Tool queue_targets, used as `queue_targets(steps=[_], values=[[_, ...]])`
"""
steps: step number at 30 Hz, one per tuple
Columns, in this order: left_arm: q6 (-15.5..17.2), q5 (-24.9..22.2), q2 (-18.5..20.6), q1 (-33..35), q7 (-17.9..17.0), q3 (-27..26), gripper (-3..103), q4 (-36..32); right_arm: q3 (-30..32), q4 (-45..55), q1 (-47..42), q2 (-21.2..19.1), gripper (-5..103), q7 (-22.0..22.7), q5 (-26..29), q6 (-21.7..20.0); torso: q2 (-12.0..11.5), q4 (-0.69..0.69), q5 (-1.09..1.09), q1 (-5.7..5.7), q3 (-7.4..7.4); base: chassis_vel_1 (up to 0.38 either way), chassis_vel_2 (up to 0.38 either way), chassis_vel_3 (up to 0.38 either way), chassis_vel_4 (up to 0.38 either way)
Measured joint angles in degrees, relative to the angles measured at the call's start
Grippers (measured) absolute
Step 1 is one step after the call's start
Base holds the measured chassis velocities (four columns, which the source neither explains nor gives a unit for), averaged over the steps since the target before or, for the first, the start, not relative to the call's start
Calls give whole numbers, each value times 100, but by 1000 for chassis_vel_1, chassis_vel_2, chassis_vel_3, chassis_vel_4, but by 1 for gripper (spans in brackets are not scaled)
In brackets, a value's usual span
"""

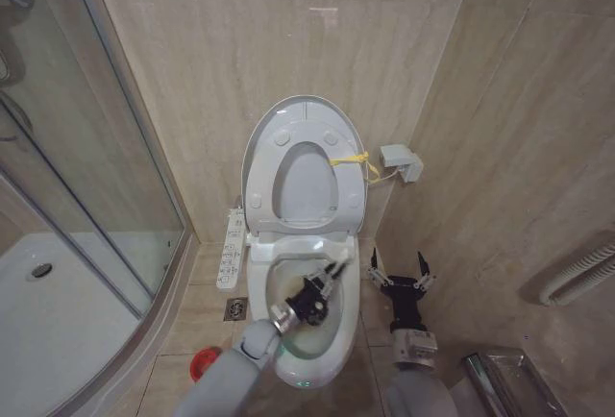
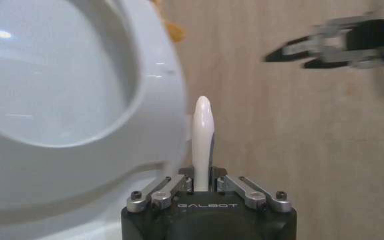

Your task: Open the toilet lid, clean the toilet bowl with a toilet brush, close the toilet lid, and flush.

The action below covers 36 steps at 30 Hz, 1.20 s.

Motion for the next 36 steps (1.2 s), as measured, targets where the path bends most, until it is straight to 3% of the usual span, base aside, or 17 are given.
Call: queue_targets(steps=[1,4,5,8,15,19,24,36], values=[[0,0,0,0,0,0,16,0,0,0,0,0,100,0,0,0,0,0,0,0,0,0,0,0,0],[514,-172,295,33,-312,-49,16,-346,0,0,0,0,100,-1,0,0,0,1,0,0,0,0,0,0,0],[514,-172,295,33,-312,-49,16,-346,0,0,0,0,100,-1,0,0,0,1,0,0,0,0,0,0,0],[927,-447,462,38,-374,-92,16,-516,0,0,0,0,100,0,0,0,0,0,1,0,0,0,0,0,0],[1449,-719,450,20,-389,-112,16,-537,0,0,0,0,100,0,0,0,0,0,0,0,0,0,0,0,0],[1908,-788,326,-165,-303,-46,16,-492,0,0,0,0,100,0,0,0,0,0,1,0,0,0,0,0,0],[2012,-707,132,-439,73,16,16,-218,0,0,0,0,100,0,0,0,0,0,2,0,0,0,0,0,0],[1719,-628,-374,-676,43,218,16,362,0,0,0,0,100,0,0,0,0,-1,2,0,0,0,0,0,0]])
